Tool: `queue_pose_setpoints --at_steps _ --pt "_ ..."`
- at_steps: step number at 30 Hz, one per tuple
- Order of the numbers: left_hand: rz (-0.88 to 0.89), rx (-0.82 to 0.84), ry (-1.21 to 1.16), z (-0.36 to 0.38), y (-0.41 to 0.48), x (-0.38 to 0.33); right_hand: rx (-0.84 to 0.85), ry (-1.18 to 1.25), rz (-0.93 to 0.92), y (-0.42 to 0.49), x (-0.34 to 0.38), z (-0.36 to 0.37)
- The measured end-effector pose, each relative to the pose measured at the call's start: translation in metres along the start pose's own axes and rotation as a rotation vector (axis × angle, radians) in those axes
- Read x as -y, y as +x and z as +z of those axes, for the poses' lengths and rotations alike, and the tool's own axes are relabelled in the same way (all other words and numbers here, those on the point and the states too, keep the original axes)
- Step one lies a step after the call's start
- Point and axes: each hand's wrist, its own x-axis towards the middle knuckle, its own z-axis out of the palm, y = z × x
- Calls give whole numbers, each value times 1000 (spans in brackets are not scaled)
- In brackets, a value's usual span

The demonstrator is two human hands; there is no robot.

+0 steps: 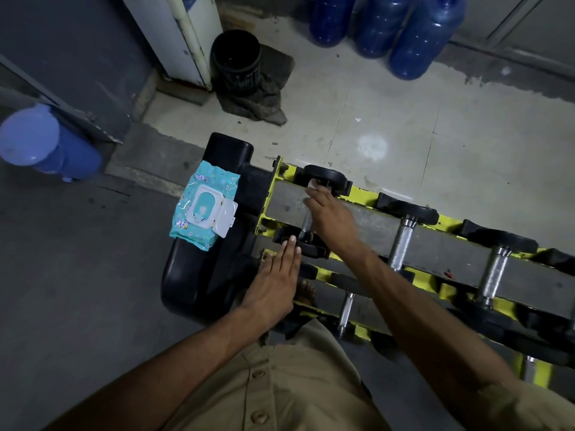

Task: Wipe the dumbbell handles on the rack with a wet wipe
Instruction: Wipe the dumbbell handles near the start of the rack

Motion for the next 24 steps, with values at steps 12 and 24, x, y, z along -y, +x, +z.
queue_pose_setpoints --at_steps 12,24 --pt "-1 -34 -48 4 -1 1 278 -181 -270 37 -16 -39" --pt "-20 -21 -2 -5 0 -3 920 -553 -463 65 49 -35"
